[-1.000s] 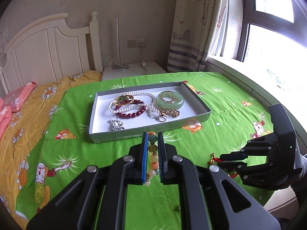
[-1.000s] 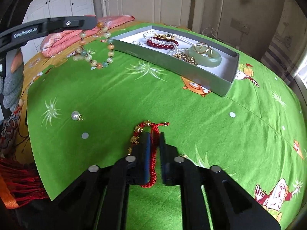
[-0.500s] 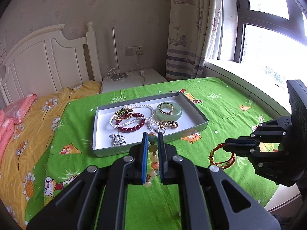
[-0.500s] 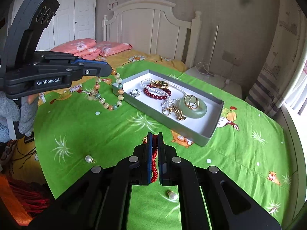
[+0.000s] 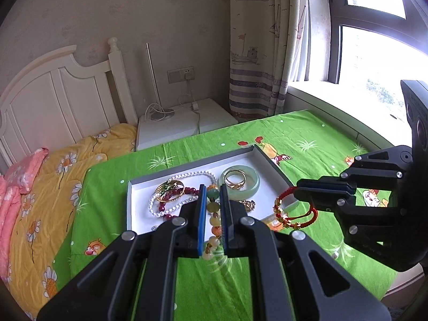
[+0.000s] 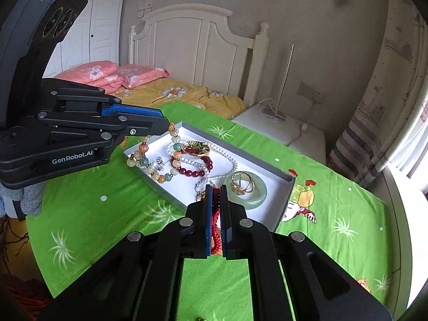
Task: Organize jewelry
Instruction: 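Carry both bracelets over the white box and open both tools to drop them, then grasp a pearl drop earring with each tool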
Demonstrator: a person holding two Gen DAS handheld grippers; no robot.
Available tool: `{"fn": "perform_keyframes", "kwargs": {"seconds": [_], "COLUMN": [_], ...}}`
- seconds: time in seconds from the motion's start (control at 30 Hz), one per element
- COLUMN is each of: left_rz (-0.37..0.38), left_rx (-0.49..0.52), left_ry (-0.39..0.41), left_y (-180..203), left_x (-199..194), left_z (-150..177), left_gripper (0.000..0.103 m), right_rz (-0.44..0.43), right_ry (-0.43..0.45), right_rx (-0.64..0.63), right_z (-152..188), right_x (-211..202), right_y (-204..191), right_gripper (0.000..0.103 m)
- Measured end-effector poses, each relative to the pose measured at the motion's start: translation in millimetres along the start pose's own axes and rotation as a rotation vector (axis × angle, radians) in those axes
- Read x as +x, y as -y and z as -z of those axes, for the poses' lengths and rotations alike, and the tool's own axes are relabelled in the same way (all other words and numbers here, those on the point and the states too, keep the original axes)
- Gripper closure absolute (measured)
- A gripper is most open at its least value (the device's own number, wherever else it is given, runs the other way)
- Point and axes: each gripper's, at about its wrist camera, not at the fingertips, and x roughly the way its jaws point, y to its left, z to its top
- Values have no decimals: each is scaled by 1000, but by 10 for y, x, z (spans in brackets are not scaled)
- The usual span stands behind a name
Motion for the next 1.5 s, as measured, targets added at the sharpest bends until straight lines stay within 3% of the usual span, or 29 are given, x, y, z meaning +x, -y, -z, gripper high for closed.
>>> {"fn": "perform_keyframes", "kwargs": {"seconds": [0.2,0.47,0.57,0.6,0.63,0.67,0.7,0.77,0.93,1.1,1.3,1.5], "left_rz": [-32,-30,-55,-70,-86,-97,-107,-132,-164,-178,-226,-215], "left_rx": [25,-16,-17,-14,-13,-20,-29,-34,-12,-3,57,47], "left_ry": [-22,-70,-85,-87,-91,-95,-88,-61,-68,-38,-20,-14], "left_y": [26,-90,-106,-112,-120,-137,-156,-182,-179,-148,-14,102], "left_x": [371,936,1115,1163,1200,1229,1236,1211,1196,1060,809,481], "left_z": [-240,-366,-350,-337,-320,-304,-284,-235,-154,-73,83,377], "left_gripper": [94,94,93,91,86,67,42,32,31,17,9,8], "right_rz": [-1,-28,-48,-45,-44,-51,-58,-53,-53,-61,-95,-111], "right_ry": [-27,-75,-111,-123,-124,-110,-91,-90,-81,-59,-16,-11], "right_rx": [40,110,161,181,201,219,233,246,288,332,379,405], "right_z": [-90,-64,-4,20,45,72,101,149,246,348,587,916], "right_x": [325,729,874,911,920,904,876,845,761,614,270,-26], "right_y": [117,237,339,370,405,438,465,505,587,652,639,536], "right_gripper": [98,98,88,67,53,31,30,30,28,22,18,17]}}
